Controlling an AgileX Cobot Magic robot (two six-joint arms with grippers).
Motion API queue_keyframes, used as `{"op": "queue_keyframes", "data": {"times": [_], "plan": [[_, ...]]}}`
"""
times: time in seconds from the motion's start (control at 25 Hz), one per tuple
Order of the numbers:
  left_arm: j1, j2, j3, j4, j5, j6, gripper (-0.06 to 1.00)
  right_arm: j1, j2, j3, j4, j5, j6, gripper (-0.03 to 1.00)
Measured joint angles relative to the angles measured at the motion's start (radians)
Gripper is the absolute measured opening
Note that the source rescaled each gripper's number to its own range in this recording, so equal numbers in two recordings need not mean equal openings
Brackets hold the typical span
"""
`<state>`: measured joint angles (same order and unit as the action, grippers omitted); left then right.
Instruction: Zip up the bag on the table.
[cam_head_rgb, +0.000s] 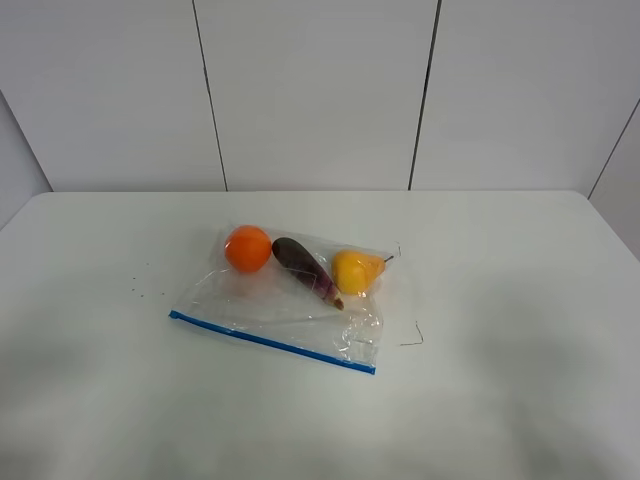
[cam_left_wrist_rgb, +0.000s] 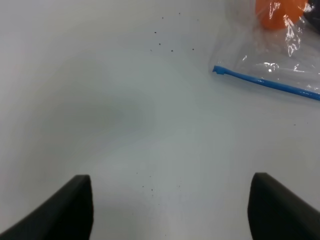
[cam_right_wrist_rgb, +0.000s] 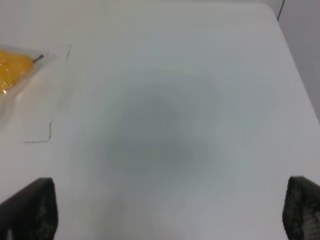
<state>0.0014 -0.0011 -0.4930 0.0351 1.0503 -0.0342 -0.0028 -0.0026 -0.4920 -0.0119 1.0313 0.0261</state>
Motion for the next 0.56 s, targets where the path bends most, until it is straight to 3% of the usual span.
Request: {"op": "queue_keyframes", "data": {"times": [0.56], "plan": [[0.0, 0.0, 0.0, 0.0, 0.0, 0.0, 0.92, 0.0, 0.002, 0.0, 0.0, 0.0, 0.0, 1.0]]}}
